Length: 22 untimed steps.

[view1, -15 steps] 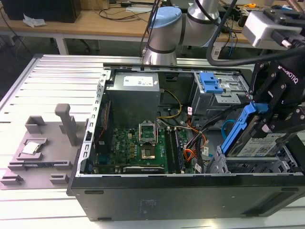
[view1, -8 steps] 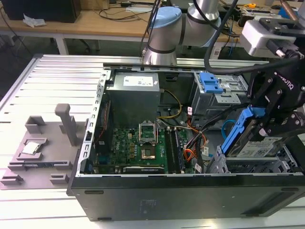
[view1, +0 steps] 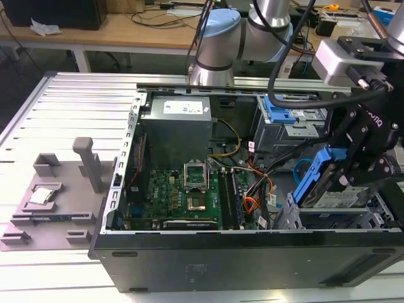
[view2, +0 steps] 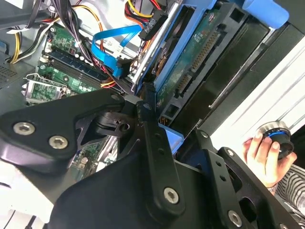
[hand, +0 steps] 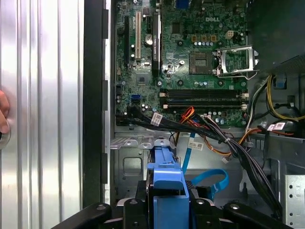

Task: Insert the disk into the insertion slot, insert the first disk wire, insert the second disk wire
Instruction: 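Insert the disk into the insertion slot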

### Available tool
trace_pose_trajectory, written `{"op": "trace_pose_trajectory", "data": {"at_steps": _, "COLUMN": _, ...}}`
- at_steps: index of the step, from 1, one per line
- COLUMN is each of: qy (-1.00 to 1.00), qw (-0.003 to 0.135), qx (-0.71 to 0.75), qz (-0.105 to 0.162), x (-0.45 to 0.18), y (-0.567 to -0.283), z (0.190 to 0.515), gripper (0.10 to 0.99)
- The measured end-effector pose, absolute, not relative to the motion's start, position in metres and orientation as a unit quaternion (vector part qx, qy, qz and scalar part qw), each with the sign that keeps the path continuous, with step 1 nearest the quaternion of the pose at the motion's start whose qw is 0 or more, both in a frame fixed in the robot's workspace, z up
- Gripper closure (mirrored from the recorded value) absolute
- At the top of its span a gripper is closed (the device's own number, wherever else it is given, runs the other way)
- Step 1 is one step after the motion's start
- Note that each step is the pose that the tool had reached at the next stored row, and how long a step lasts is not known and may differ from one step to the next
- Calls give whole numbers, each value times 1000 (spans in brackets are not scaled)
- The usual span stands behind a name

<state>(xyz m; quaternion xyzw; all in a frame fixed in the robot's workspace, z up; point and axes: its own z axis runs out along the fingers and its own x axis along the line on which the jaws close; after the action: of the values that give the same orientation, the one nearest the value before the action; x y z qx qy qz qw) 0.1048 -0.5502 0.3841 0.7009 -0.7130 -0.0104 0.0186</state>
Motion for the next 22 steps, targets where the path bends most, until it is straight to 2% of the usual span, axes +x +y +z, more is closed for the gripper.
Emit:
{"op": "trace_pose_trajectory", "data": {"at_steps": 9, "qy": -713, "qw": 19, "qx": 701, "qz": -10, "x": 105, "y": -550, "z": 381, "gripper": 722}}
{"op": "trace_pose_trajectory", "data": {"at_steps": 10, "qy": -713, "qw": 19, "qx": 701, "qz": -10, "x": 105, "y": -550, "z": 381, "gripper": 710}}
{"op": "trace_pose_trajectory", "data": {"at_steps": 11, "qy": -713, "qw": 19, "qx": 701, "qz": -10, "x": 105, "y": -550, "z": 381, "gripper": 647}}
{"op": "trace_pose_trajectory", "data": {"at_steps": 16, "qy": -713, "qw": 19, "qx": 701, "qz": -10, "x": 105, "y": -550, "z": 381, "gripper": 647}}
{"op": "trace_pose_trajectory", "data": {"at_steps": 17, "qy": -713, "qw": 19, "qx": 701, "qz": -10, "x": 105, "y": -550, "z": 381, "gripper": 659}}
{"op": "trace_pose_trajectory", "data": {"at_steps": 18, "qy": -713, "qw": 19, "qx": 701, "qz": -10, "x": 105, "y": -550, "z": 381, "gripper": 725}}
{"op": "trace_pose_trajectory", "data": {"at_steps": 19, "qy": -713, "qw": 19, "qx": 701, "qz": -10, "x": 105, "y": -550, "z": 381, "gripper": 725}}
{"op": "trace_pose_trajectory", "data": {"at_steps": 20, "qy": -713, "qw": 19, "qx": 701, "qz": -10, "x": 105, "y": -550, "z": 381, "gripper": 851}}
{"op": "trace_pose_trajectory", "data": {"at_steps": 22, "qy": -713, "qw": 19, "qx": 701, "qz": -10, "x": 105, "y": -550, "z": 381, "gripper": 969}}
